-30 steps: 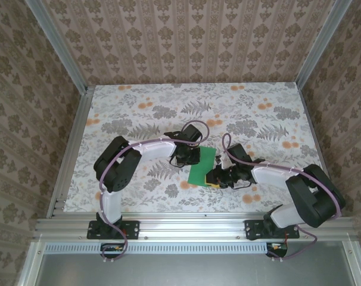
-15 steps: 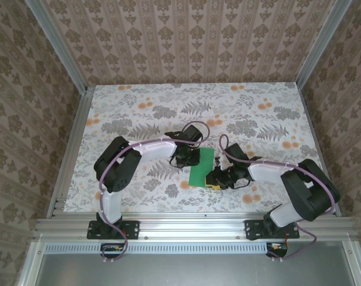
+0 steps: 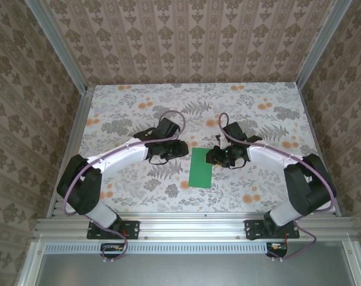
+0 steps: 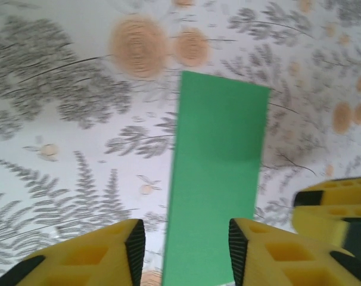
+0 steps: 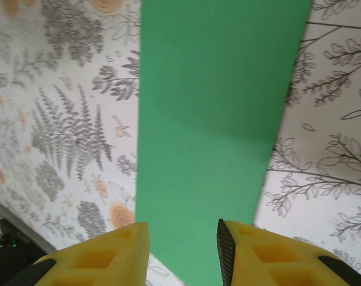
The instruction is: Fold a paper plane with a square sheet of paper (pick it up from the middle)
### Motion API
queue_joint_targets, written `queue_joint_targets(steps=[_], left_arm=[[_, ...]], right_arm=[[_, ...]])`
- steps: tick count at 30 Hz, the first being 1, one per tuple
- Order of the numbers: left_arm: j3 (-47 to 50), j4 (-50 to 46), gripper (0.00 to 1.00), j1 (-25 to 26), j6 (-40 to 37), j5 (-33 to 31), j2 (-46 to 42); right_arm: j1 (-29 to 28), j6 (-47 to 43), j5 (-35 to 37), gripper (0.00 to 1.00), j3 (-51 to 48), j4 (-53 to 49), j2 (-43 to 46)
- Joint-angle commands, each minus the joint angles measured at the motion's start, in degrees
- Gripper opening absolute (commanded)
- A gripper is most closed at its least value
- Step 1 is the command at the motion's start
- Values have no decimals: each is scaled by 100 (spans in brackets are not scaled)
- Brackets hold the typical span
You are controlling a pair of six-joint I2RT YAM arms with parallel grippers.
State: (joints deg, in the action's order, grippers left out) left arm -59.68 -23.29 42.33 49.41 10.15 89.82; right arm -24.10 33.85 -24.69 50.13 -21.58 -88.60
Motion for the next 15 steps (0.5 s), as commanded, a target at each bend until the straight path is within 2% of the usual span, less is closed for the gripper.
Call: queue_joint_targets(steps=[1,15], left_arm=[[435,386,50,-103,192,392,-61],[400,671,54,-137,298,675,379]], right_arm=[[-49,-187,342,40,237,-467,-245],[-284,-232,378,40,553,-496,-913]])
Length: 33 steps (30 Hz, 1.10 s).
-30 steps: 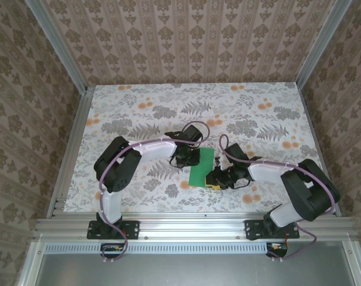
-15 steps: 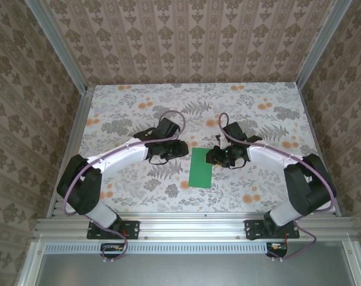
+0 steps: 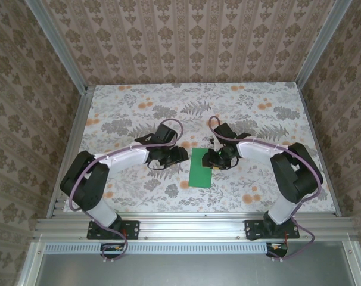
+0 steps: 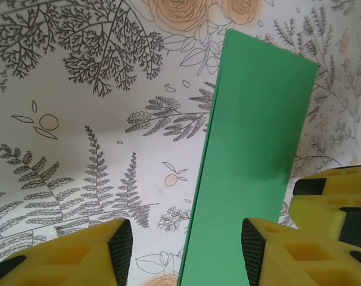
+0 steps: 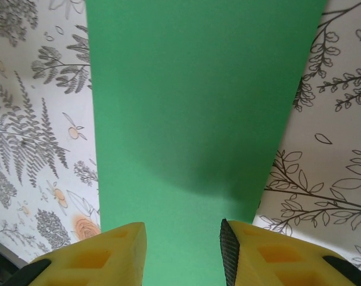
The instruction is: Fold a paper plane with a square sheet of paper (pick it up from the middle)
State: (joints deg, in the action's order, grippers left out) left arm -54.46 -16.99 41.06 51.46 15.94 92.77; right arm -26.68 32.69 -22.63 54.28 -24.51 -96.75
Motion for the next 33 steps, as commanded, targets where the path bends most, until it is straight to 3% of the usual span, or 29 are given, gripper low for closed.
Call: queue_joint_targets(steps=[1,26,33], left_arm=[[-134,20,54,-2,83,82,86],[-558,-118,58,251,41,243,739],[-587,-10,53,270,127,506,933]], right_arm=[[-22,-121,200,40,135,-207,-117],[1,-156,286,40,-84,-23,-313],[31,-140,228,40,-120,34,-310]])
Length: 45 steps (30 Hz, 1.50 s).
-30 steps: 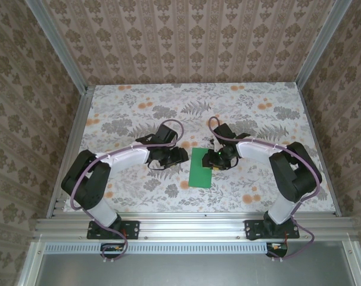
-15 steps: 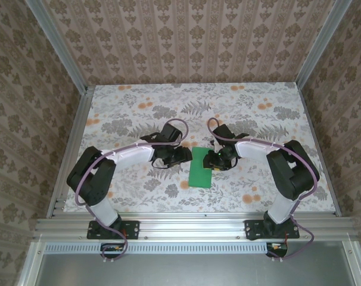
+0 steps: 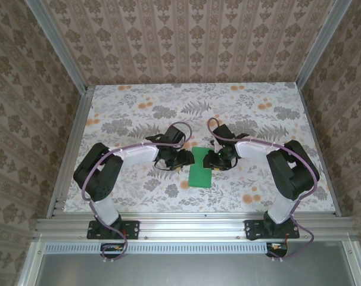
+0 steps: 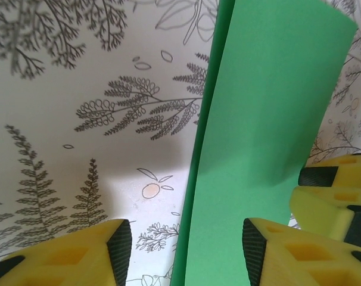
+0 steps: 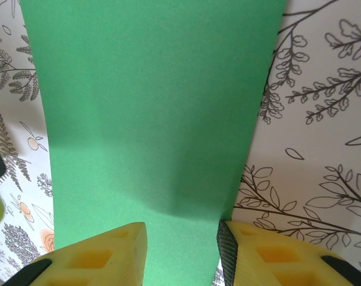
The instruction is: Fold a paper plane with a square sheet of paper (pick it up from the middle)
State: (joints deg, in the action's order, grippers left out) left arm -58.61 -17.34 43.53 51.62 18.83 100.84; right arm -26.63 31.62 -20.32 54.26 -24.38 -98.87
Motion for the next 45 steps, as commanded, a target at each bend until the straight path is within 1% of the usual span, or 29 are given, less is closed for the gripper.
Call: queue_joint_targets(steps=[1,9,12,23,29,36,45], left_arm=[[-175,21,52,26,121,239,146],[17,381,45,76,307,479,205],[43,504,45,103,392,507,216],[-24,429,45,155,403,419,353],[-41,485,43,223,403,549,327],[-24,641,41,257,487,656,506],[-49,597,38,288,499,534,316]], right_arm=[[35,-34,-4,40,-132,21,-97],[62,-30,-52,40,-214,83,-93],[69,-32,-71,40,-223,102,-102],[88,-16,-113,40,-250,169,-99],[88,-23,-122,40,-277,179,-91],[97,-6,-124,40,-293,201,-65],[105,-5,-114,40,-304,197,-46]])
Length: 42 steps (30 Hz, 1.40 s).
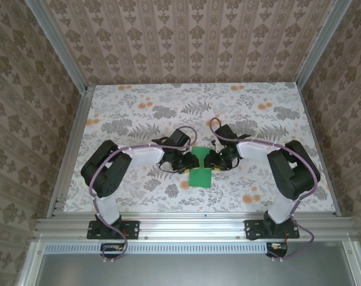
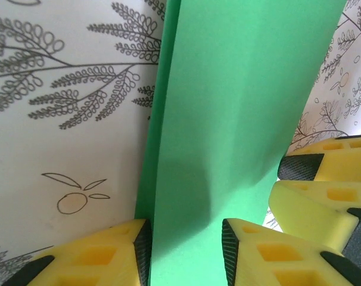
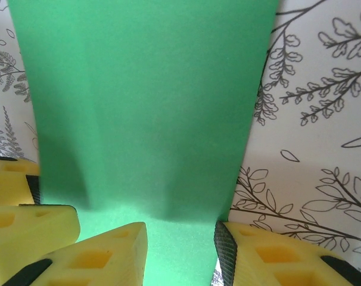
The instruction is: Fold a paper plane with a square sheet of paper (pick it up from the middle)
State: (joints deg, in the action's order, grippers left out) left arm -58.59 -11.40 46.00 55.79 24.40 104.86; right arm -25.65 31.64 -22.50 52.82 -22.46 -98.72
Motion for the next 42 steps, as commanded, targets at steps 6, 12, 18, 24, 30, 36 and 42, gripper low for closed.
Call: queue_joint_targets(steps=[6,12,18,24,30,36,42], left_arm=[[-32,-36,33,24,55,-104,-185],[-114,-113,28,14,36,-119,-189],[-147,-230,29,13,-16,-199,-290],[-184,-262,27,13,-55,-197,-348],[-267,-206,20,12,-77,-95,-300],[-307,-245,10,1,-68,-126,-263],[-257,-573,2,-150,-193,-252,-466]], right_arm=[[7,-13,97,40,-158,-12,-26],[24,-50,70,40,-133,-22,45],[25,-57,79,40,-114,-44,50],[34,-58,70,40,-114,-40,54],[34,-52,25,40,-92,-21,94],[42,-69,8,41,-45,-39,241],[34,-202,207,49,-277,-7,1017]])
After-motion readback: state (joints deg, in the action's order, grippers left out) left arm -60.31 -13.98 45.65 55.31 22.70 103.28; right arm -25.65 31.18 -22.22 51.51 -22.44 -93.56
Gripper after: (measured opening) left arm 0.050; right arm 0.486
